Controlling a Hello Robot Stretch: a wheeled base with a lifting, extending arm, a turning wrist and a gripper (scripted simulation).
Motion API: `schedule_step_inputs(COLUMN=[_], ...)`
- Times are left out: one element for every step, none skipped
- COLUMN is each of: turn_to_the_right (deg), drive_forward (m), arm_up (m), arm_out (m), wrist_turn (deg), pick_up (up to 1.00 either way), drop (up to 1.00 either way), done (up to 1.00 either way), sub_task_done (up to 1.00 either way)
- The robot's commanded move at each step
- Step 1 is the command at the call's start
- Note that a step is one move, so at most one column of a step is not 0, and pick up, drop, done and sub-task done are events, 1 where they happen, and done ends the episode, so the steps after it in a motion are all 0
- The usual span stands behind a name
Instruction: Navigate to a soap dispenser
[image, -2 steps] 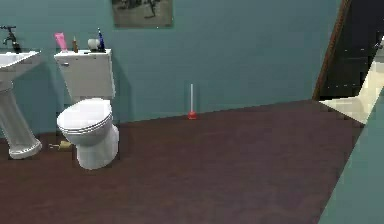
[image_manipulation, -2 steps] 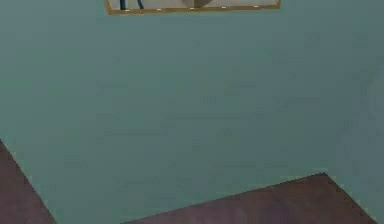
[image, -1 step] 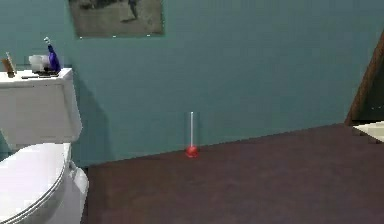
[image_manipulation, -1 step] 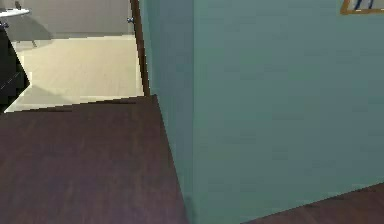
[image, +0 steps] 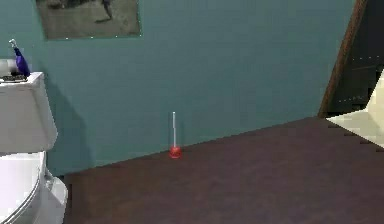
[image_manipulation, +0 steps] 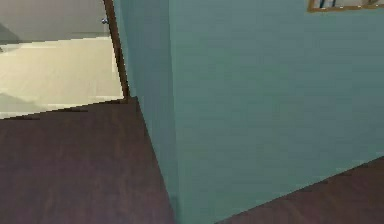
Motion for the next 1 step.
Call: schedule_step_inputs(turn_to_the_right=[0.0], drive_forward=[0.55], arm_up=[0.00], arm_out=[0.00], wrist_turn=[0.0], pick_up=[0.00], drop=[0.00], done=[0.00], sub_task_done=[0.00])
